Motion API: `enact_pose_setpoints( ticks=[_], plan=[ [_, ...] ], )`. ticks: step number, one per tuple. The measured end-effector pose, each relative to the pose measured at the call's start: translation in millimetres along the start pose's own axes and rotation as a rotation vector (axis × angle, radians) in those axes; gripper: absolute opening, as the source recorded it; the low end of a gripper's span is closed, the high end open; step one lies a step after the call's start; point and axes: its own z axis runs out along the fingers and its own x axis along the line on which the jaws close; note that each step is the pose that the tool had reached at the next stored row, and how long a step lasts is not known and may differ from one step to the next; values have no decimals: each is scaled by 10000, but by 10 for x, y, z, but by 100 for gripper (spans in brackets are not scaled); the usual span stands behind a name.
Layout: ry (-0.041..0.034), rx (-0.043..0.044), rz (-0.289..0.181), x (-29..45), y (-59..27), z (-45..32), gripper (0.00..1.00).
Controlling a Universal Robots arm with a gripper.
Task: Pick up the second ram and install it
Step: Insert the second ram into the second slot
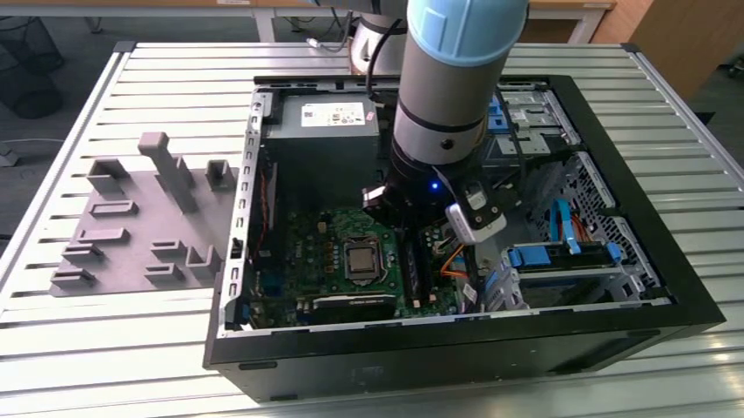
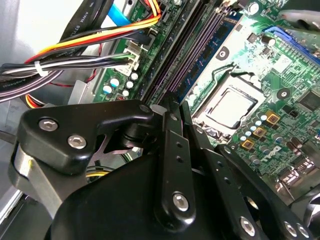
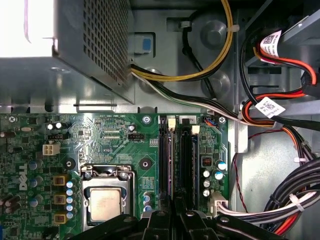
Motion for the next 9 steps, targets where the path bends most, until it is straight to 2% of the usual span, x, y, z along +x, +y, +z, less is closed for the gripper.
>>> enact_pose_setpoints(
  ticks=[9],
  plan=[
    [2,3,0,-8,-1,35,14]
  ],
)
